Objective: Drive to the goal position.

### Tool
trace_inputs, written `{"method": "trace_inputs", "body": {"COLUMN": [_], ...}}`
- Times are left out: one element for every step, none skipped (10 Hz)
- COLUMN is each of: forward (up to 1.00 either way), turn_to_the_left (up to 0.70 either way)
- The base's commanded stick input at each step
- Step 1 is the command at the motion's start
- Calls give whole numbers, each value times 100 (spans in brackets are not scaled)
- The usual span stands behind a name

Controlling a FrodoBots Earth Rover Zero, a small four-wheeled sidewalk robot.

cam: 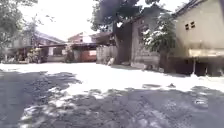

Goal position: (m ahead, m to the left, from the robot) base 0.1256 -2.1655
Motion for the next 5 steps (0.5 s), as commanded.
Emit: {"method": "trace_inputs", "body": {"forward": [85,85,85,85,85], "turn_to_the_left": [0,0,0,0,0]}}
